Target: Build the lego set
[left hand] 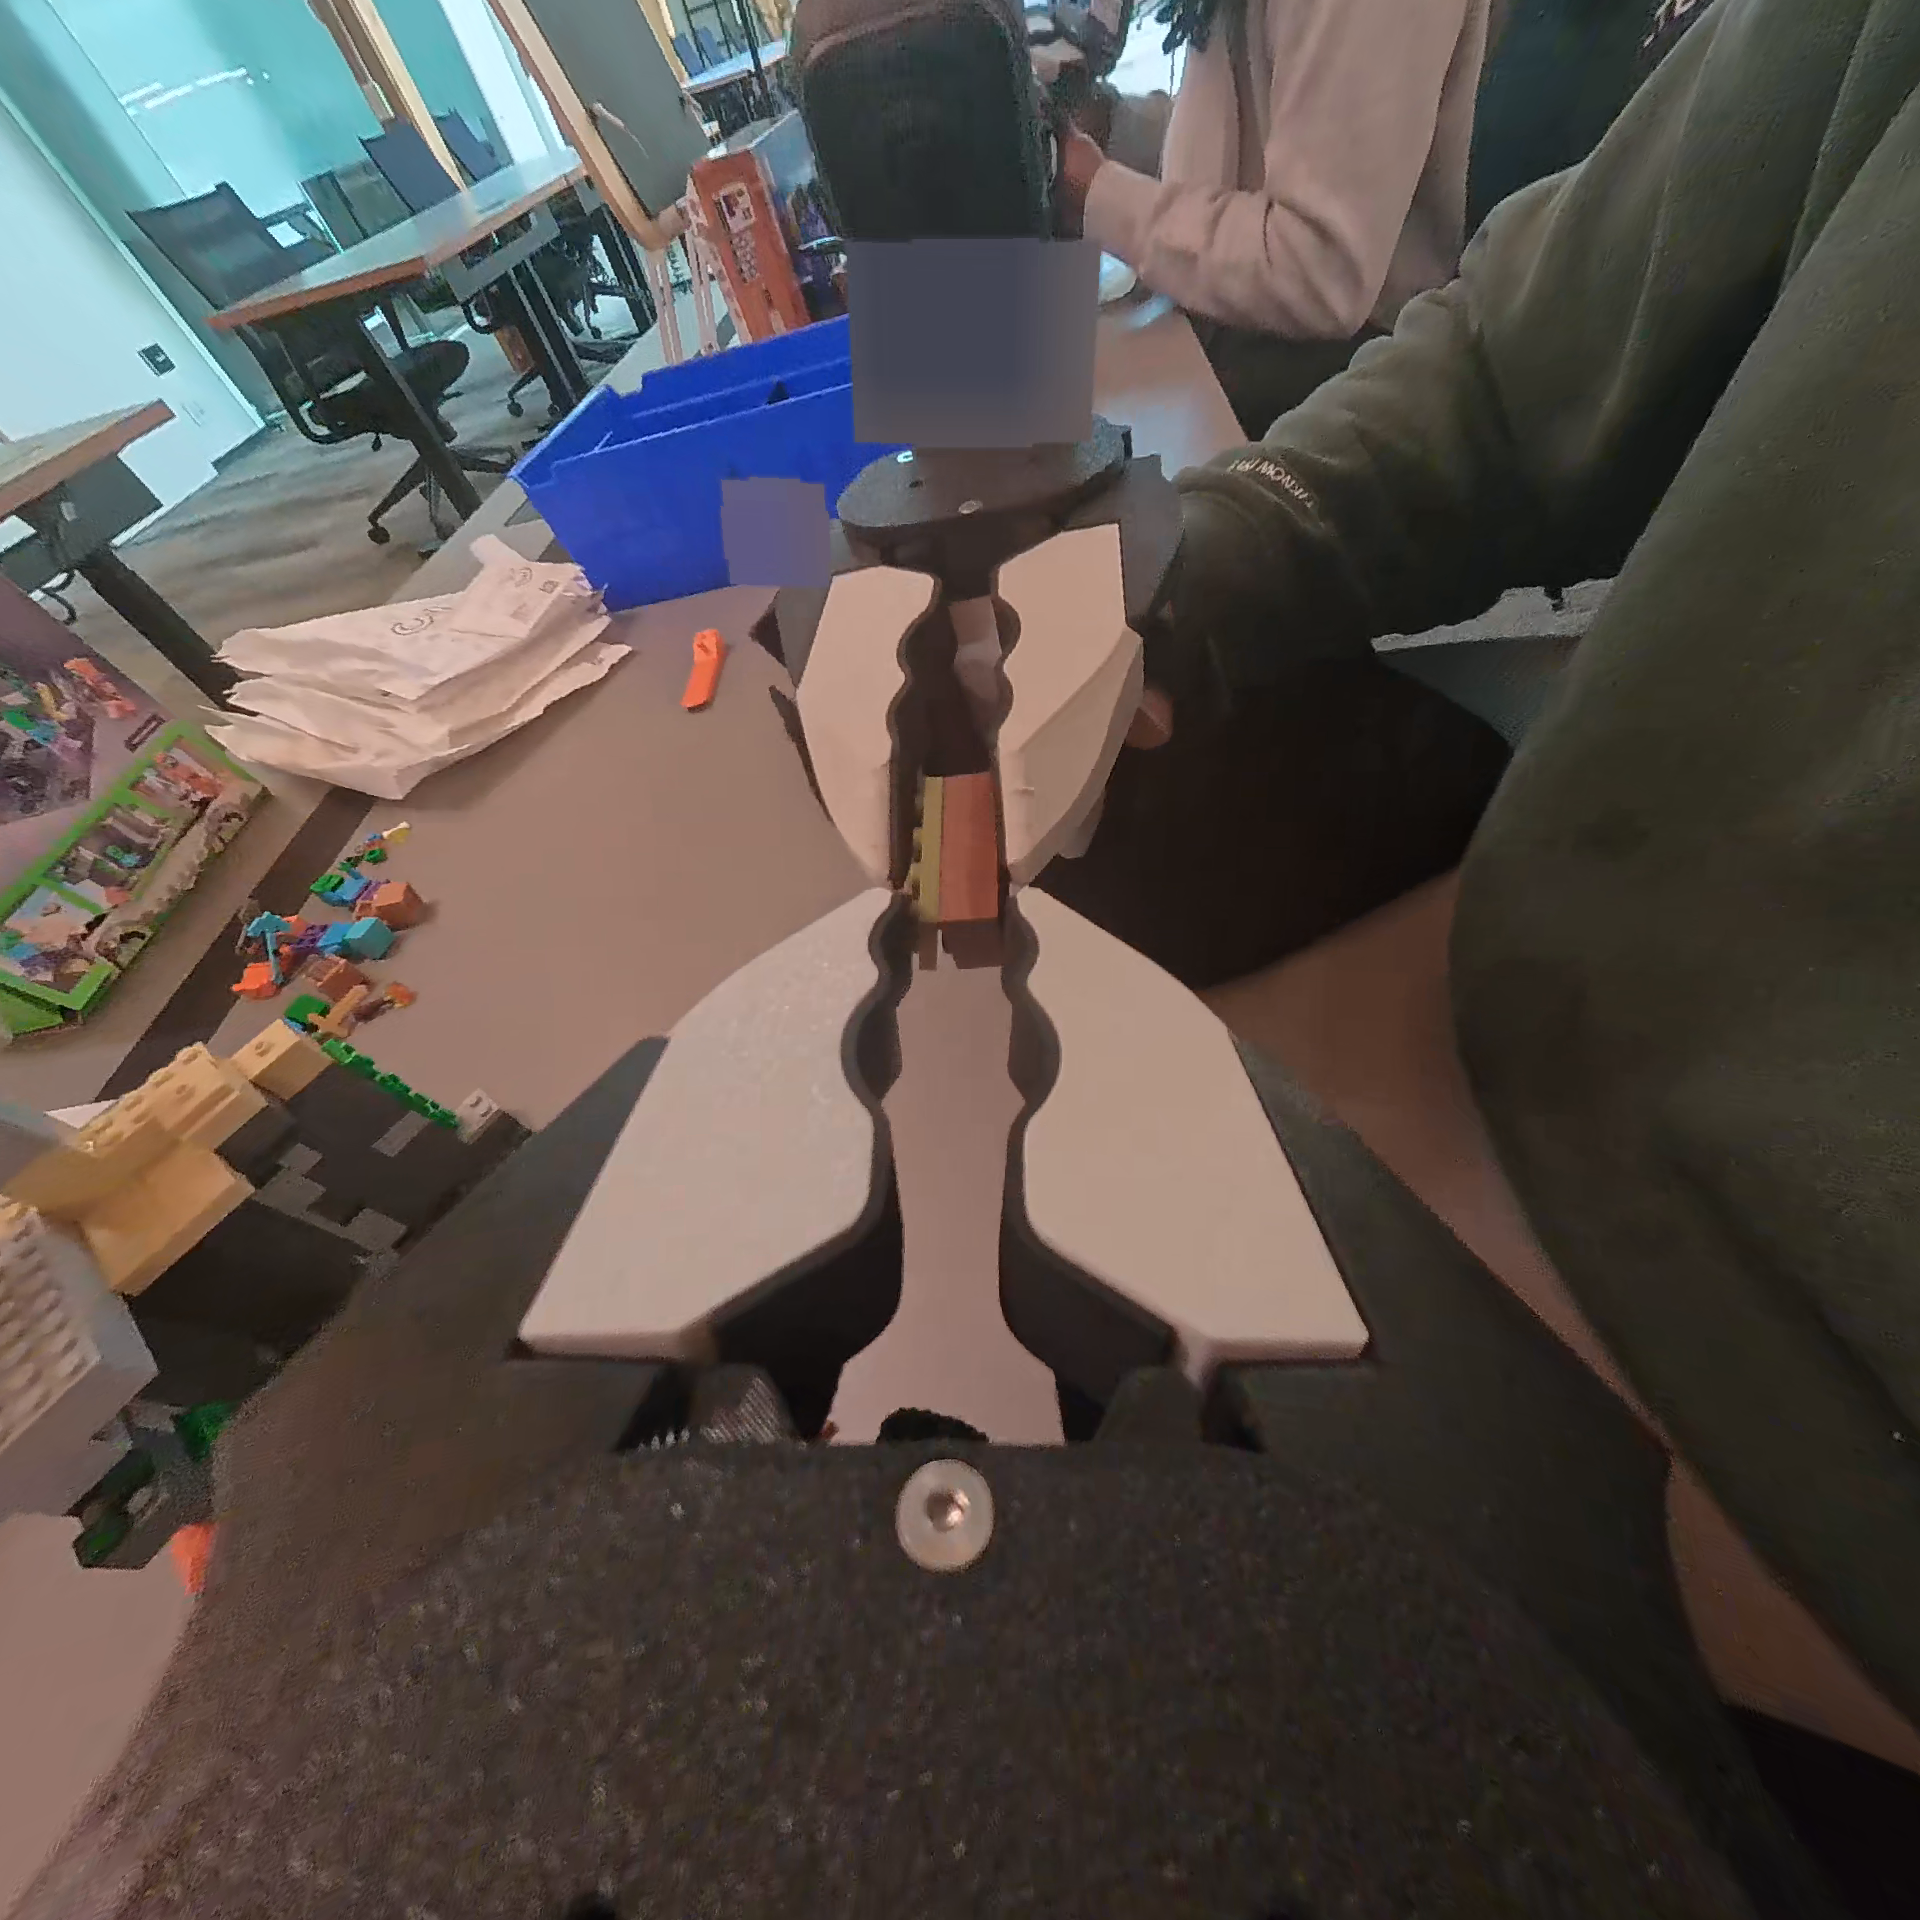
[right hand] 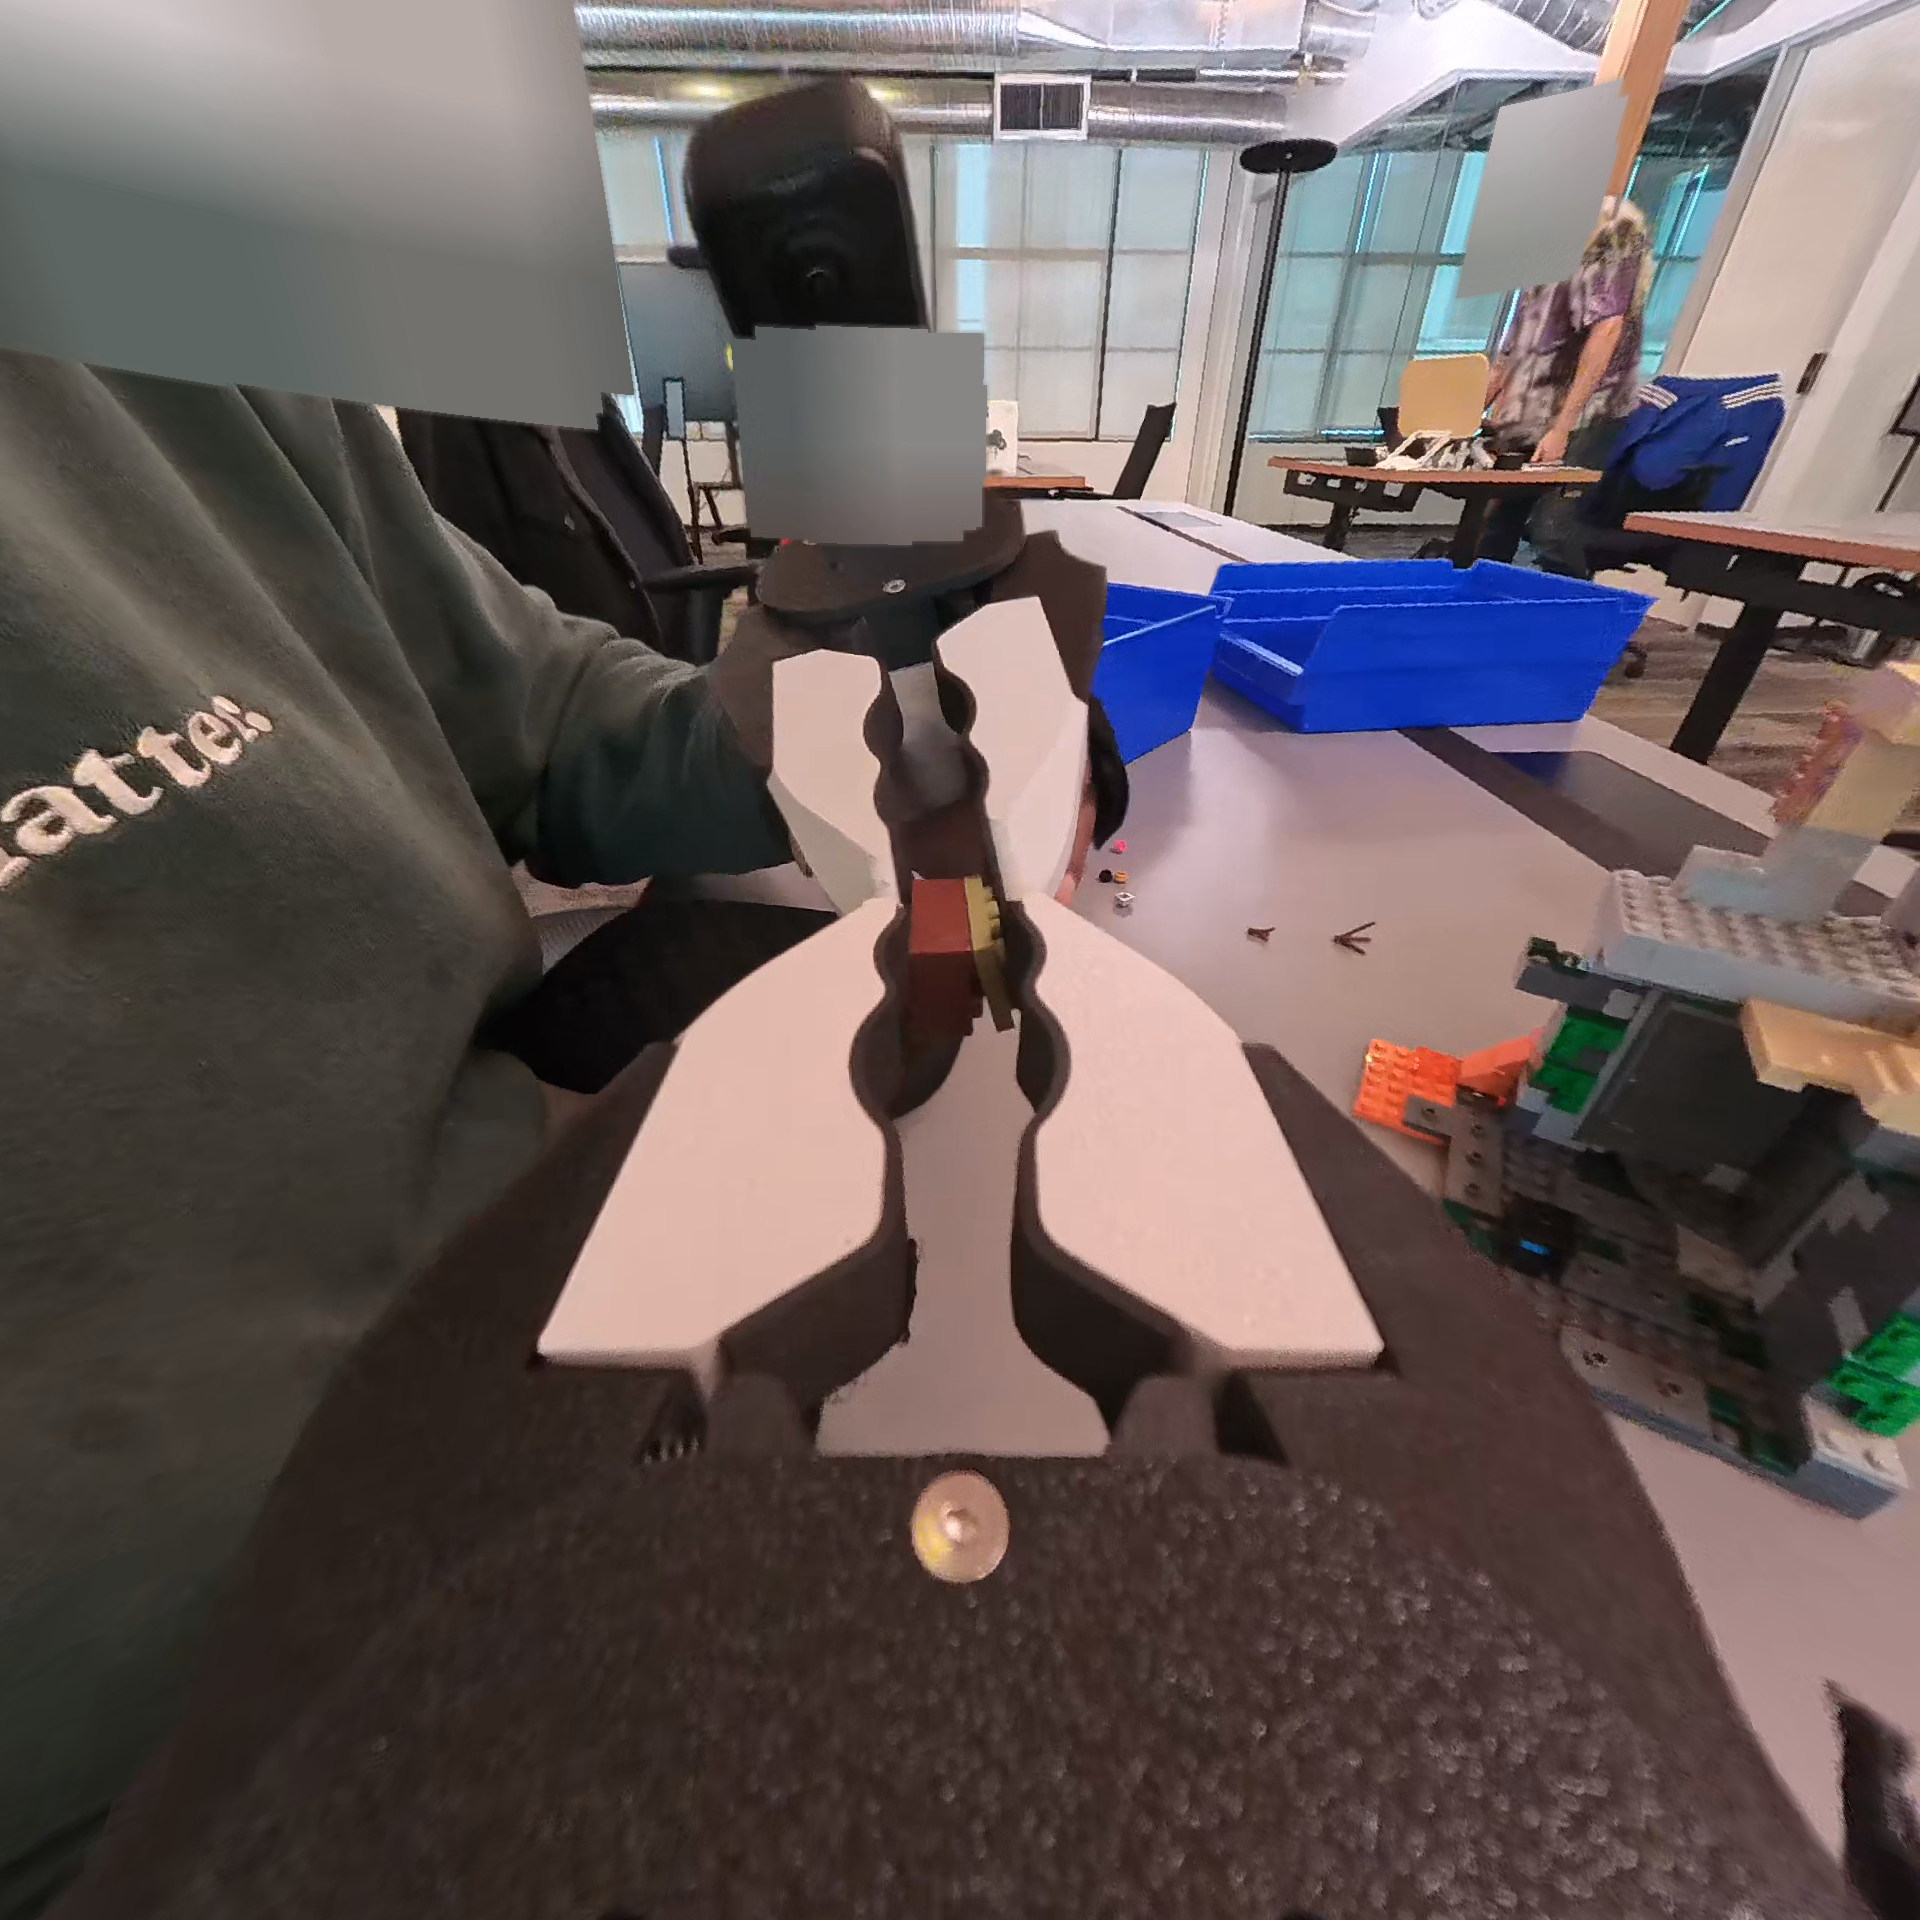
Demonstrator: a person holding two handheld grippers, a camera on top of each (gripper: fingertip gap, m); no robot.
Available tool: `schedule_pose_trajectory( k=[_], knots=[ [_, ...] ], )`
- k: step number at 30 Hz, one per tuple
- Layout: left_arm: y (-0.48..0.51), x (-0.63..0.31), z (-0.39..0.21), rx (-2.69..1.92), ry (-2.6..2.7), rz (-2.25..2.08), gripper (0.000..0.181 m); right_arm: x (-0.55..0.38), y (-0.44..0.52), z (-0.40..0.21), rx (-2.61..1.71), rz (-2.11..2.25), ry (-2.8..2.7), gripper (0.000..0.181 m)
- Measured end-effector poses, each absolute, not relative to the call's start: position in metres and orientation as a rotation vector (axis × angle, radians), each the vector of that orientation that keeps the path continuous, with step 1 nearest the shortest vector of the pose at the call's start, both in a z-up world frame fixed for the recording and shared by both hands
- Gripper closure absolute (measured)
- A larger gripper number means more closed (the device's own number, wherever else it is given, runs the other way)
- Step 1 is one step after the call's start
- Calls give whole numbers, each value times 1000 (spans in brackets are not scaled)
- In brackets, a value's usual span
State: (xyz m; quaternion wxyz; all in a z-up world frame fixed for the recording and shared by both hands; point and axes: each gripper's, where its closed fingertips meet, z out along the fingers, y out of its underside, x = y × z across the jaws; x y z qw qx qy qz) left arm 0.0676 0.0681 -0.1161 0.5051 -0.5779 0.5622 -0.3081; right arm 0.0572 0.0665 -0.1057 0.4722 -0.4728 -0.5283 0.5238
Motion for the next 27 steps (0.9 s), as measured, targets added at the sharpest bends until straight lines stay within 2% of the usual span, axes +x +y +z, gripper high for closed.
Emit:
schedule_pose_trajectory(
  k=[13,27],
  knots=[
    [64,62,-117,-1367,1378,-739,166,54,62,-113,-1086,933,-1506,164],
    [51,61,-116,-1356,1356,-814,166,52,49,-113,-1139,1070,-1473,166]
  ],
)
